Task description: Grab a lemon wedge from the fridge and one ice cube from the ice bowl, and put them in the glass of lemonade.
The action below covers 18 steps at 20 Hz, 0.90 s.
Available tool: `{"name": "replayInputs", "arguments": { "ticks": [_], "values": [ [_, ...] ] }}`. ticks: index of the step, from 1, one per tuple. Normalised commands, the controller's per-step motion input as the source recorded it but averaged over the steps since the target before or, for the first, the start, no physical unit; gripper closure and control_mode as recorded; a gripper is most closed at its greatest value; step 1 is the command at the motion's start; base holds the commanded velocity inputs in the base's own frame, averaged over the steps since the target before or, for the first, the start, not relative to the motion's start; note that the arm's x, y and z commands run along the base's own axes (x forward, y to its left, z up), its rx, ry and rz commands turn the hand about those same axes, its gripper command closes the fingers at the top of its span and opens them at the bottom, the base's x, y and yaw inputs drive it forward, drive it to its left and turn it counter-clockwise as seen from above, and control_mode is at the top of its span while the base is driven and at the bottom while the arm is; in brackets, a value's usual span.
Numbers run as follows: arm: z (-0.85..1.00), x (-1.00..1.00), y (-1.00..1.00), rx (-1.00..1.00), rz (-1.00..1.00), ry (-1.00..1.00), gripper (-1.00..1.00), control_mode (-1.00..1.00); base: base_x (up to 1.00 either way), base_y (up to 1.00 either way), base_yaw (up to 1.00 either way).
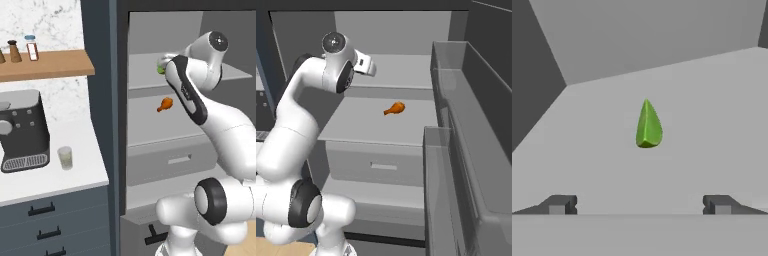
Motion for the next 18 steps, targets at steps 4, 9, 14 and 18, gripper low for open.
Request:
{"name": "replayInputs", "arguments": {
  "ticks": [4,9,14,18],
  "values": [
    [0.00,0.59,0.00,0.00,0.00,0.13,-1.00,-1.00,0.00,0.00,0.00],
    [-0.03,0.60,0.00,0.00,0.00,0.14,-1.00,-1.00,0.00,0.00,0.00],
    [-0.13,0.61,0.00,0.00,0.00,0.11,-1.00,-1.00,0.00,0.00,0.00],
    [-0.26,0.56,0.00,-0.01,0.00,0.05,-1.00,-1.00,0.00,0.00,0.00]
  ]
}}
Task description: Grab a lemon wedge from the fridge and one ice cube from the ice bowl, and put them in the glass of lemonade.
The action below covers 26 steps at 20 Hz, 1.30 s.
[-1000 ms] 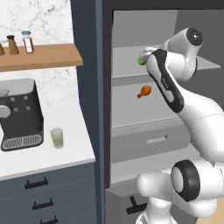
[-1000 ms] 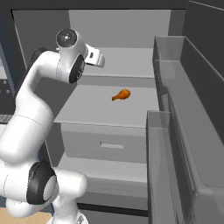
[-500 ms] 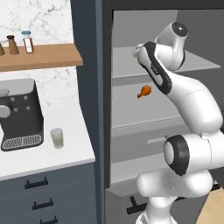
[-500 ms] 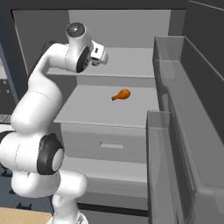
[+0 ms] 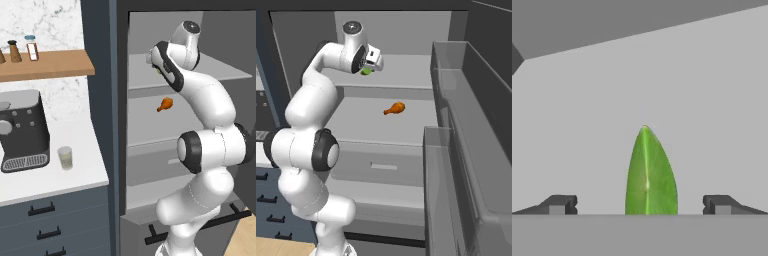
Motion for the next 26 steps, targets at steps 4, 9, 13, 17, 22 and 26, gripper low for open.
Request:
{"name": "replayInputs", "arguments": {
  "ticks": [4,9,13,17,22,26],
  "values": [
    [-0.21,0.52,0.00,0.00,0.00,0.05,-1.00,-1.00,0.00,0.00,0.00],
    [-0.20,0.19,-0.06,-0.01,0.00,0.08,-1.00,-1.00,0.00,0.00,0.00],
    [-0.10,-0.08,-0.16,-0.02,0.00,0.05,-1.00,-1.00,0.00,0.00,0.00],
    [-0.02,-0.26,-0.09,-0.03,0.00,0.00,-1.00,-1.00,0.00,0.00,0.00],
    [-0.17,-0.07,0.00,-0.06,0.00,0.00,-1.00,-1.00,0.00,0.00,0.00],
    [-0.26,-0.04,0.00,-0.06,0.00,0.00,-1.00,-1.00,0.00,0.00,0.00]
  ]
}}
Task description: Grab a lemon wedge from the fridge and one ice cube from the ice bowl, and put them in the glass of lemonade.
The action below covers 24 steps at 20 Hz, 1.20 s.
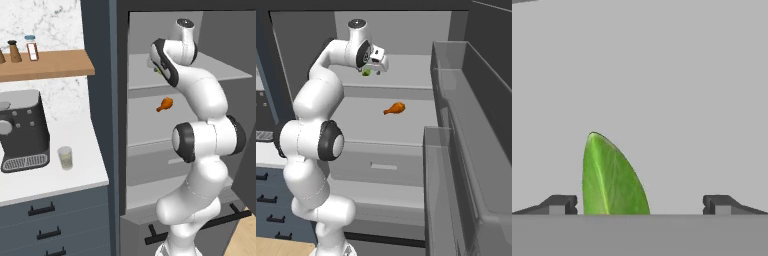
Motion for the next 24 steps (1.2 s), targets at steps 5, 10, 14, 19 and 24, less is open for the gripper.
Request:
{"name": "replayInputs", "arguments": {
  "ticks": [5,10,14,19,24],
  "values": [
    [-0.16,-0.11,0.00,-0.06,0.00,0.00,-1.00,-1.00,0.00,0.00,0.00],
    [-0.12,-0.01,0.00,-0.04,0.00,0.00,1.00,-1.00,0.00,0.00,0.00],
    [-0.04,0.02,0.00,-0.02,0.00,0.00,1.00,-1.00,0.00,0.00,0.00],
    [0.00,0.17,0.00,0.00,0.00,0.00,1.00,-1.00,0.00,0.00,0.00],
    [-0.16,-0.23,-0.09,0.00,0.00,0.00,1.00,-1.00,0.00,0.00,0.00]
  ]
}}
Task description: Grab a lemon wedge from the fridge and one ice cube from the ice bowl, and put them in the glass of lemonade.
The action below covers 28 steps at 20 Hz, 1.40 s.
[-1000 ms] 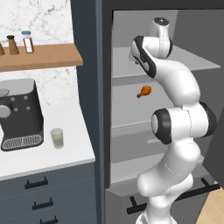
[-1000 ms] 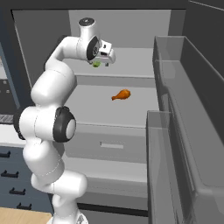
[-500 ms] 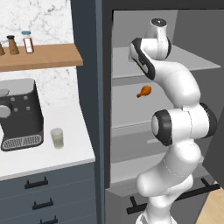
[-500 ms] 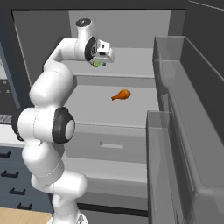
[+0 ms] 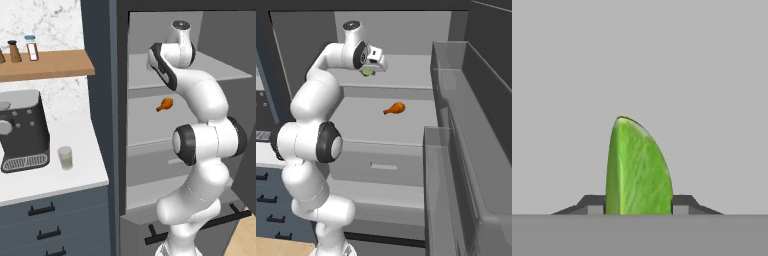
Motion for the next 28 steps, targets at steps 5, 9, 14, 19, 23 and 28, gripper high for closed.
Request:
{"name": "replayInputs", "arguments": {
  "ticks": [5,9,14,19,23,28],
  "values": [
    [-0.36,-1.00,-0.51,0.00,-0.02,-0.05,1.00,-1.00,0.00,0.00,0.00],
    [-0.05,-1.00,-0.59,0.02,0.00,-0.14,1.00,-1.00,0.00,0.00,0.00],
    [0.00,-1.00,-0.18,0.00,0.02,-0.16,1.00,-1.00,0.00,0.00,0.00],
    [-0.05,-0.96,0.01,0.00,0.02,-0.09,1.00,-1.00,0.00,0.00,0.00],
    [-0.21,-0.59,0.13,-0.02,0.08,-0.04,1.00,-1.00,0.00,0.00,0.00],
    [-0.08,-0.26,0.09,0.00,0.09,0.00,1.00,-1.00,0.00,0.00,0.00]
  ]
}}
